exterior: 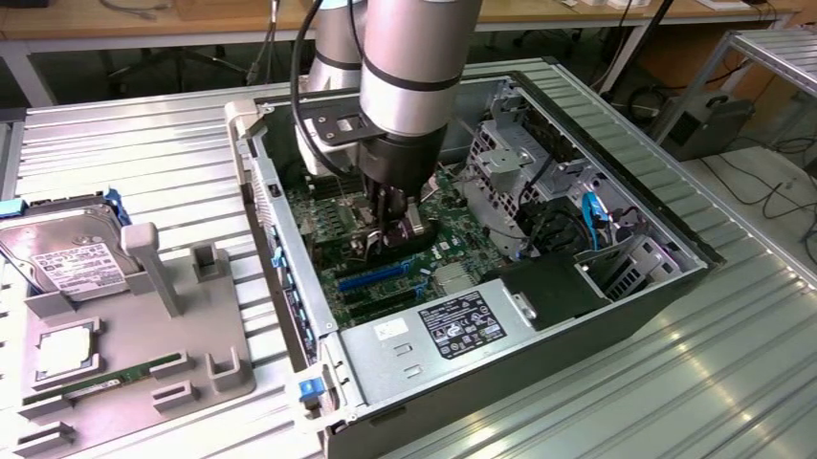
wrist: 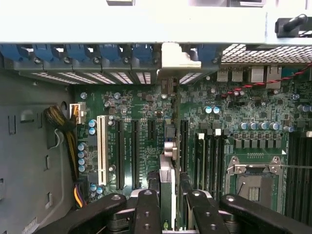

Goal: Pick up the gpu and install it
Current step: 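Insert the gpu into the slot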

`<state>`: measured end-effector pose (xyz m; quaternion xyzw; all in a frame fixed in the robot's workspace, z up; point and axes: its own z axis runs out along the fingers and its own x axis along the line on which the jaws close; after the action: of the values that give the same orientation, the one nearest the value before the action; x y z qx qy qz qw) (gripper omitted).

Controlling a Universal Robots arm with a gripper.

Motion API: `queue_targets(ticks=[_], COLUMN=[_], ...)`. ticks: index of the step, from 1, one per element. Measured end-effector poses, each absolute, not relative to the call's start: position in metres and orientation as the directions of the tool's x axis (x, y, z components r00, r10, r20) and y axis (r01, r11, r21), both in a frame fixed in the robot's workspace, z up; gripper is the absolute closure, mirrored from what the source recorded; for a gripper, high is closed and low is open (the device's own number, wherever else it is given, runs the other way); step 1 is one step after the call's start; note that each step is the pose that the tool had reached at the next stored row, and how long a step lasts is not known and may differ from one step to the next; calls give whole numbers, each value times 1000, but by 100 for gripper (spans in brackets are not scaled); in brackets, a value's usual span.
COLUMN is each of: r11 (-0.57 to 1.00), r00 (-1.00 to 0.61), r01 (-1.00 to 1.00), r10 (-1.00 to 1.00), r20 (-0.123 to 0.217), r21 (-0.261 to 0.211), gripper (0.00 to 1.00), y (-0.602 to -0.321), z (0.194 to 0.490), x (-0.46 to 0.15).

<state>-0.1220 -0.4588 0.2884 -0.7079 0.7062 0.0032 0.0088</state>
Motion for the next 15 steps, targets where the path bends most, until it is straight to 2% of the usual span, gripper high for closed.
queue_targets(ticks=[15], r11=[-2], r00=[2], r01=[-1000], r10=[-1000], r20=[-17], r21=[-8], gripper=[74], y=[-463], z=[278], x=[-122])
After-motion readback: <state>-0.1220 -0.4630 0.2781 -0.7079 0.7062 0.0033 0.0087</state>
